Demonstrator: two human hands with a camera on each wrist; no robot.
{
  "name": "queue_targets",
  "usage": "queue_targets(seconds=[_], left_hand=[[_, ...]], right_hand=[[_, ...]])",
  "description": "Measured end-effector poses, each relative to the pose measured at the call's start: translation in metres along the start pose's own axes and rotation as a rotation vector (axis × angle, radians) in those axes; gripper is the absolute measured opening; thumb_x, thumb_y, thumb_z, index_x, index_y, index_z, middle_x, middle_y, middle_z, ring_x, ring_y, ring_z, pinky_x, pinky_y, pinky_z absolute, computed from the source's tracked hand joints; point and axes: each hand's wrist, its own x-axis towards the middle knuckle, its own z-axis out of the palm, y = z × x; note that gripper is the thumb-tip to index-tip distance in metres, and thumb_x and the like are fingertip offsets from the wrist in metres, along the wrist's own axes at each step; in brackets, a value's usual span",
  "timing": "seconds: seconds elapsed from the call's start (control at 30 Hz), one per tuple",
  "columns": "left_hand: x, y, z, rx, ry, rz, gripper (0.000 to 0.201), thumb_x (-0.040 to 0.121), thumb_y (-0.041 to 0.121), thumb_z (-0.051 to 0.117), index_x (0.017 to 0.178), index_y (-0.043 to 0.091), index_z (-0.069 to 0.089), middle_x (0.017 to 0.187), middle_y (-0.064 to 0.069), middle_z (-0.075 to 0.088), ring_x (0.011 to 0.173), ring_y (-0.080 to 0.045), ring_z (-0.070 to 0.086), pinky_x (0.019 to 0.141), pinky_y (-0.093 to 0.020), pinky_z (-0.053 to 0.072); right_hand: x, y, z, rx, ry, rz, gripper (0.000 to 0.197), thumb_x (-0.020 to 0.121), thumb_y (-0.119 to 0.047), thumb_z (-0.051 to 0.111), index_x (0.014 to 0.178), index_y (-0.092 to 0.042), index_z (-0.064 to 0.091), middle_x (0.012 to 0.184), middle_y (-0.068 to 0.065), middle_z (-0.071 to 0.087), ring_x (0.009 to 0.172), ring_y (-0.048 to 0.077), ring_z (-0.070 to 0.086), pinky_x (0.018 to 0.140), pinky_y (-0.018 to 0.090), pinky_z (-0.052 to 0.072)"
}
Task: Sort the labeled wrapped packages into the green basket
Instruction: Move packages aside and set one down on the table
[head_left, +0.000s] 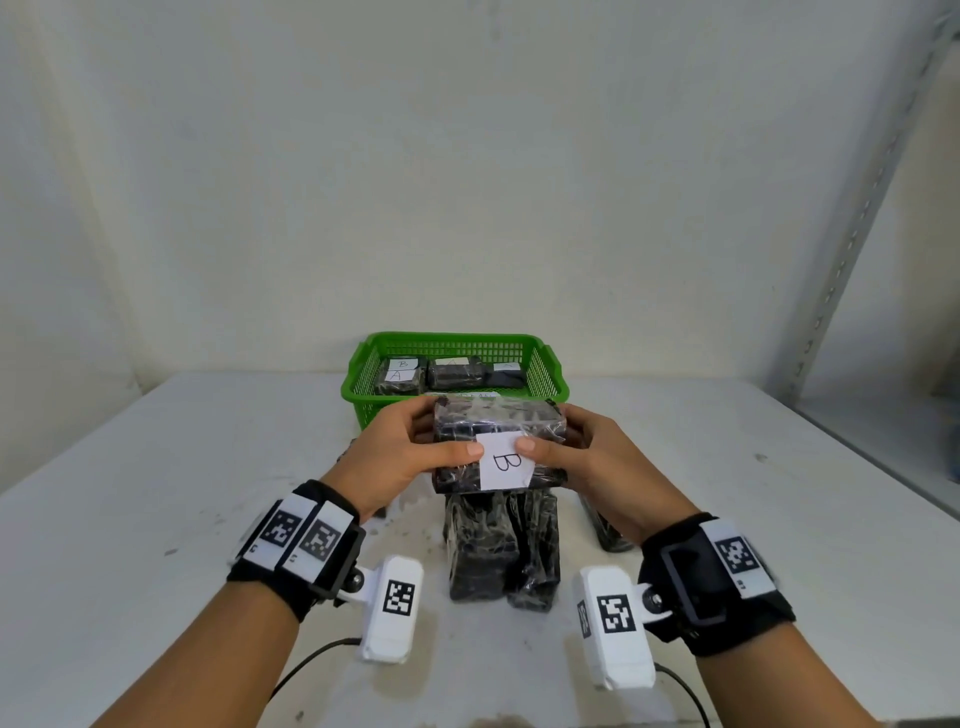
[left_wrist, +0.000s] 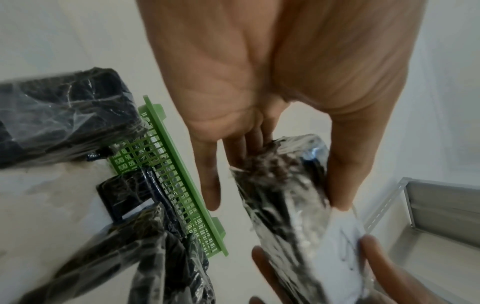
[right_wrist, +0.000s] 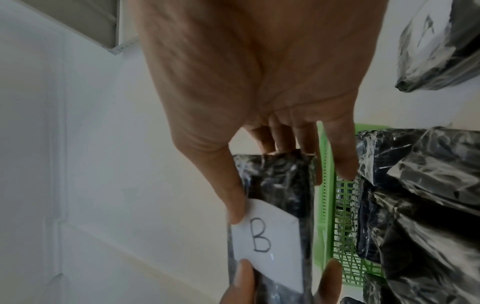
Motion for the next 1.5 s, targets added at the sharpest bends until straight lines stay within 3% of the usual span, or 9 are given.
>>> queue_targets(seconds=[0.1, 0.17, 0.3, 0.4, 0.67, 1.0, 1.13, 1.33, 1.5], left_hand=[[0.000, 0.000, -0.001, 0.019, 0.032, 0.034, 0.068, 0.063, -0.006, 0.084, 0.122, 0.019, 0.061, 0.117, -0.003, 0.071, 0.111, -0.019, 0.067, 0.092, -0.035, 0.056], [0.001, 0.000, 0.000, 0.055, 0.020, 0.059, 0.073, 0.061, -0.012, 0.084, 0.121, 0.023, 0.061, 0.118, -0.002, 0.069, 0.112, -0.018, 0.066, 0.091, -0.034, 0.056], [0.001, -0.001, 0.003, 0.051, -0.055, 0.023, 0.073, 0.062, 0.014, 0.091, 0.126, 0.029, 0.059, 0.124, 0.001, 0.067, 0.115, -0.017, 0.065, 0.097, -0.038, 0.053], [0.000, 0.001, 0.008, 0.002, -0.080, -0.080, 0.064, 0.073, 0.043, 0.083, 0.128, 0.019, 0.060, 0.123, -0.002, 0.070, 0.115, -0.022, 0.066, 0.104, -0.048, 0.048], [-0.003, 0.001, 0.013, 0.064, -0.047, -0.025, 0.054, 0.072, 0.037, 0.084, 0.120, 0.017, 0.067, 0.116, -0.002, 0.073, 0.110, -0.019, 0.068, 0.103, -0.047, 0.049], [-0.002, 0.005, 0.010, -0.058, -0.067, -0.078, 0.049, 0.078, 0.027, 0.079, 0.120, 0.006, 0.066, 0.120, -0.012, 0.070, 0.115, -0.031, 0.065, 0.104, -0.045, 0.049], [-0.002, 0.009, 0.011, -0.065, -0.061, -0.110, 0.046, 0.079, 0.028, 0.075, 0.117, 0.003, 0.067, 0.117, -0.014, 0.071, 0.112, -0.030, 0.067, 0.102, -0.046, 0.050], [-0.001, 0.012, 0.012, -0.063, -0.075, -0.113, 0.045, 0.079, 0.024, 0.070, 0.119, 0.005, 0.067, 0.116, -0.010, 0.072, 0.110, -0.026, 0.068, 0.091, -0.038, 0.057], [0.002, 0.006, 0.007, 0.023, -0.023, -0.059, 0.060, 0.065, 0.035, 0.086, 0.118, 0.013, 0.066, 0.114, -0.006, 0.073, 0.109, -0.024, 0.069, 0.099, -0.044, 0.052]], right_hand=[[-0.004, -0.008, 0.001, -0.004, -0.020, 0.075, 0.083, 0.063, -0.049, 0.093, 0.133, -0.015, 0.065, 0.122, 0.006, 0.077, 0.112, 0.025, 0.074, 0.099, 0.049, 0.059], [-0.006, -0.013, 0.003, 0.030, -0.015, 0.133, 0.072, 0.072, -0.055, 0.087, 0.126, -0.010, 0.070, 0.118, 0.010, 0.078, 0.110, 0.029, 0.074, 0.093, 0.046, 0.062], [-0.006, -0.010, 0.005, 0.096, 0.045, 0.111, 0.046, 0.088, -0.034, 0.078, 0.122, -0.003, 0.071, 0.118, 0.016, 0.077, 0.106, 0.030, 0.076, 0.080, 0.038, 0.064], [-0.006, -0.006, 0.002, 0.078, 0.043, 0.064, 0.054, 0.079, -0.034, 0.082, 0.123, -0.006, 0.071, 0.119, 0.012, 0.077, 0.107, 0.030, 0.075, 0.091, 0.043, 0.062], [-0.007, -0.007, 0.003, 0.021, 0.012, 0.043, 0.062, 0.071, -0.043, 0.086, 0.121, -0.010, 0.074, 0.113, 0.010, 0.080, 0.109, 0.028, 0.076, 0.100, 0.050, 0.058], [-0.008, -0.004, -0.004, 0.026, -0.021, 0.039, 0.064, 0.070, -0.019, 0.087, 0.128, -0.003, 0.067, 0.120, 0.011, 0.078, 0.110, 0.028, 0.075, 0.090, 0.040, 0.062], [-0.007, -0.005, -0.003, 0.025, -0.001, 0.056, 0.070, 0.069, -0.030, 0.088, 0.130, -0.004, 0.065, 0.119, 0.010, 0.078, 0.110, 0.026, 0.075, 0.089, 0.039, 0.062], [-0.008, -0.007, -0.002, 0.032, 0.024, 0.052, 0.061, 0.075, -0.033, 0.084, 0.128, -0.006, 0.068, 0.119, 0.011, 0.078, 0.113, 0.030, 0.073, 0.105, 0.055, 0.055], [-0.012, -0.013, -0.003, -0.002, 0.028, 0.107, 0.074, 0.072, -0.052, 0.079, 0.131, -0.010, 0.067, 0.123, 0.012, 0.076, 0.114, 0.031, 0.073, 0.105, 0.047, 0.056]])
